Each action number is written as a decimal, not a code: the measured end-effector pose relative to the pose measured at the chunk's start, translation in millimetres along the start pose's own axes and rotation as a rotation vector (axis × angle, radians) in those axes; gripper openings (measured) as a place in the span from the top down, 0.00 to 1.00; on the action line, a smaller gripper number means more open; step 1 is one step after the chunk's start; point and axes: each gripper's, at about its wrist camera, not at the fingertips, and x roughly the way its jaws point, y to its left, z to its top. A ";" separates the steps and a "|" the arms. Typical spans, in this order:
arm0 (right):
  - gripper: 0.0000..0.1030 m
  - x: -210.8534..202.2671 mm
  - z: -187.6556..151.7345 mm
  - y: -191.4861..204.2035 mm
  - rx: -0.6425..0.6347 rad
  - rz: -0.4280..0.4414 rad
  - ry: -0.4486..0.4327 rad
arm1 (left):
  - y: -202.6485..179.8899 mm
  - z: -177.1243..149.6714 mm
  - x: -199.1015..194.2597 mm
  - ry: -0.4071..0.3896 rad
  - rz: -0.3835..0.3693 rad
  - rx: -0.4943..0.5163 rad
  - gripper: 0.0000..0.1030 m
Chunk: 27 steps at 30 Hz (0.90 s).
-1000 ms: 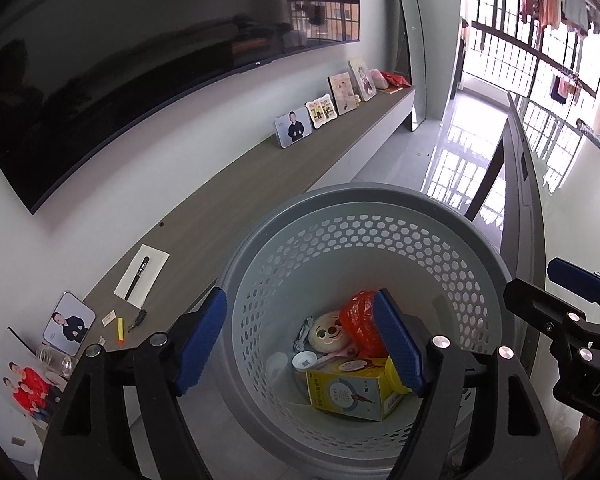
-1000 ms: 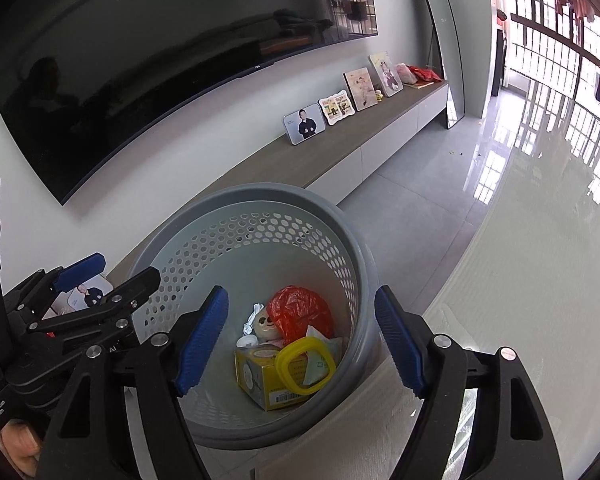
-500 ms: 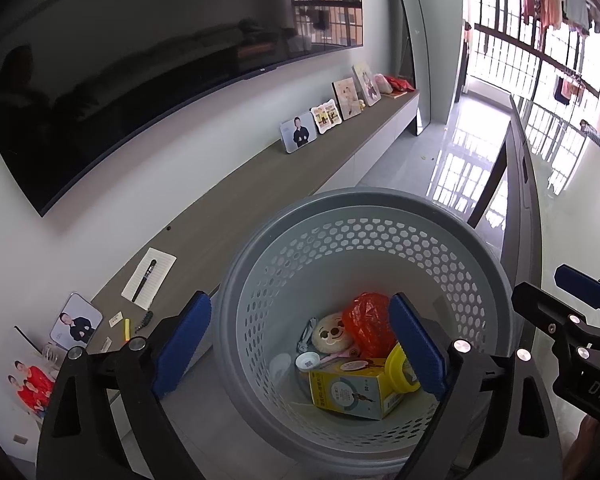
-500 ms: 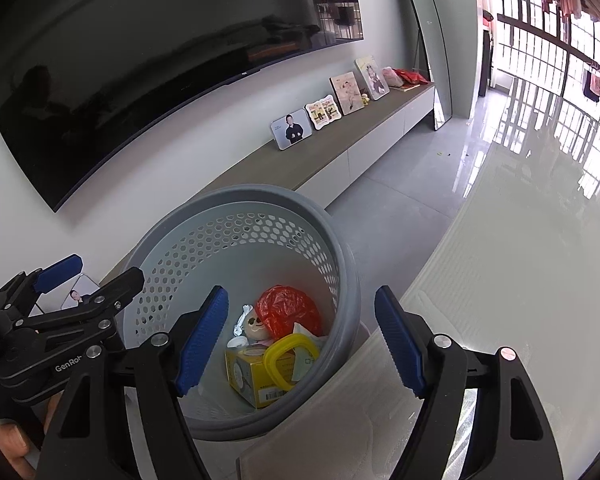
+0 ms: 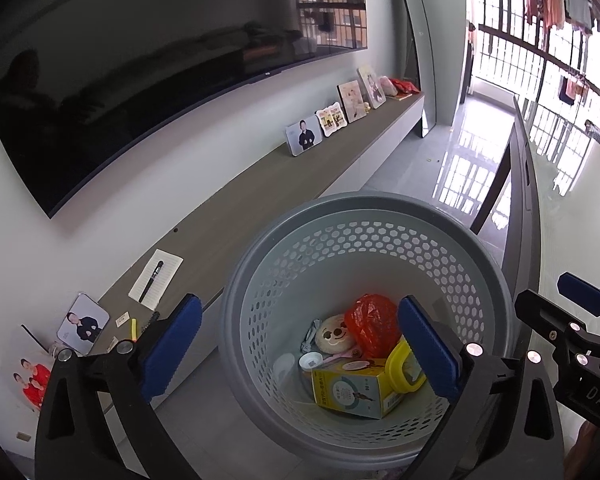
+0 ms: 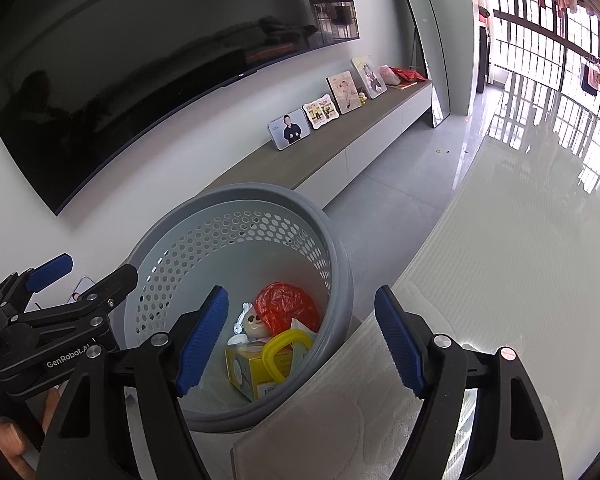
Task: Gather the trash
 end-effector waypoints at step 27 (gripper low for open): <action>0.30 -1.6 -0.7 5.1 -0.018 0.005 -0.007 | 1.2 -0.3 -2.3 0.003 0.008 -0.005 0.06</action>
